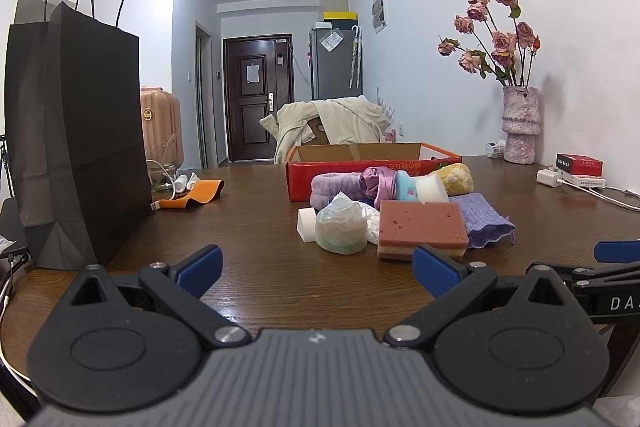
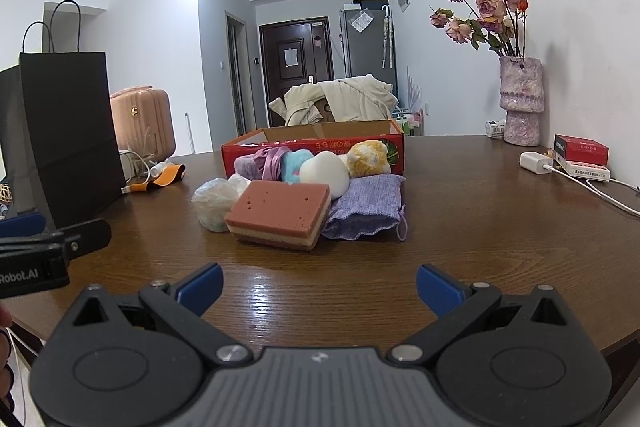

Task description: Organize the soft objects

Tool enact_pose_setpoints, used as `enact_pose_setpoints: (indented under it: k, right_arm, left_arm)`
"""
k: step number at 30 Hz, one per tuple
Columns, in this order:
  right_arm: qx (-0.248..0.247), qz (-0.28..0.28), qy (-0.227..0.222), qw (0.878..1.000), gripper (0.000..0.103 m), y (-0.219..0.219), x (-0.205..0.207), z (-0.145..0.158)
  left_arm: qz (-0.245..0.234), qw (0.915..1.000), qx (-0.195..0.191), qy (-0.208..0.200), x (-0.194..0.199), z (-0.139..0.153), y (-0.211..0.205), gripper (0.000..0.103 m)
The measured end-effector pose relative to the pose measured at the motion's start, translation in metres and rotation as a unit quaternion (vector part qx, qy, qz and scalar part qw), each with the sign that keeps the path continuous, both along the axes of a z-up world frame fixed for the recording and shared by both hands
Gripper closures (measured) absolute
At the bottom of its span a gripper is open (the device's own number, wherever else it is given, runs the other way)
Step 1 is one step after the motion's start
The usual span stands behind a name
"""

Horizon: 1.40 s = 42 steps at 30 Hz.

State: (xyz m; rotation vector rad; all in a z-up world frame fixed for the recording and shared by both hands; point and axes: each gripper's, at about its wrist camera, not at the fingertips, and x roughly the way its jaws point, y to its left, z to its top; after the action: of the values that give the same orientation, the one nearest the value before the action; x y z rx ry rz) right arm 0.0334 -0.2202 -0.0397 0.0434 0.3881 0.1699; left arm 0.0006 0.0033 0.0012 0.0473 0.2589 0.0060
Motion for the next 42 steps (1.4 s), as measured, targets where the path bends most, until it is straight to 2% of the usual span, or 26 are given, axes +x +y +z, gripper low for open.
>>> enact_pose_setpoints:
  k: [42]
  right_arm:
    - [0.003,0.000,0.004,1.000,0.000,-0.0022,0.0019,0.0019]
  left_arm:
    - [0.001,1.0000,0.001,-0.002,-0.0019,0.0005,-0.0016,0.000]
